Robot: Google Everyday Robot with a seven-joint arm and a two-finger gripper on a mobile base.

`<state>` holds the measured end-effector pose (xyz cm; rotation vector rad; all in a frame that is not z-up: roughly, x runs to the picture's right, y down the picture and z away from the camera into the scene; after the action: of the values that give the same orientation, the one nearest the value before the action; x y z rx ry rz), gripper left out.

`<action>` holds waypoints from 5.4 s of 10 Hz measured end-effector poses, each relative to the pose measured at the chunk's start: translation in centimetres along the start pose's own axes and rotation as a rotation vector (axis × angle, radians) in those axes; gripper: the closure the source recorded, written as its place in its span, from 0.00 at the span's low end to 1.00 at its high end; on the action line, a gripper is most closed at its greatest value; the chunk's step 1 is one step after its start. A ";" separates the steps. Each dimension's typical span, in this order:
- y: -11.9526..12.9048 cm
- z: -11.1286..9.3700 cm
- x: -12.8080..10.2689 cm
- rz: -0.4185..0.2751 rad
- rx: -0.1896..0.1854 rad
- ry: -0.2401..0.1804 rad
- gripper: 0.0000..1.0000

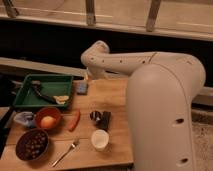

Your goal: Place sponge in metal cup

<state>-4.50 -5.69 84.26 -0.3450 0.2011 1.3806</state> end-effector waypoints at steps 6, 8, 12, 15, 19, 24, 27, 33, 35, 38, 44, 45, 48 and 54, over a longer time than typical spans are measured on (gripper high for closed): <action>-1.0 1.2 0.9 -0.001 0.025 0.021 0.22; -1.0 2.6 0.6 0.035 -0.065 0.032 0.22; 0.4 5.7 -1.2 0.085 -0.246 0.050 0.22; 3.9 7.4 -2.9 0.047 -0.302 0.057 0.22; 6.4 8.4 -4.0 0.001 -0.319 0.049 0.22; 5.6 9.5 -3.1 0.035 -0.311 0.057 0.22; 5.5 12.0 -2.6 0.052 -0.299 0.072 0.22; 3.8 13.8 -3.9 0.124 -0.292 0.090 0.22; 4.0 14.9 -3.9 0.132 -0.300 0.106 0.22; 5.4 16.3 -4.1 0.125 -0.320 0.126 0.22; 8.4 17.1 -4.6 0.068 -0.366 0.146 0.48; 8.4 17.1 -4.5 0.062 -0.369 0.147 0.59; 8.2 16.9 -4.2 0.057 -0.374 0.146 0.87; 5.3 11.4 -5.2 0.063 -0.362 0.057 0.91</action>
<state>-11.34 -5.65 96.01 -0.6839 0.0066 1.4705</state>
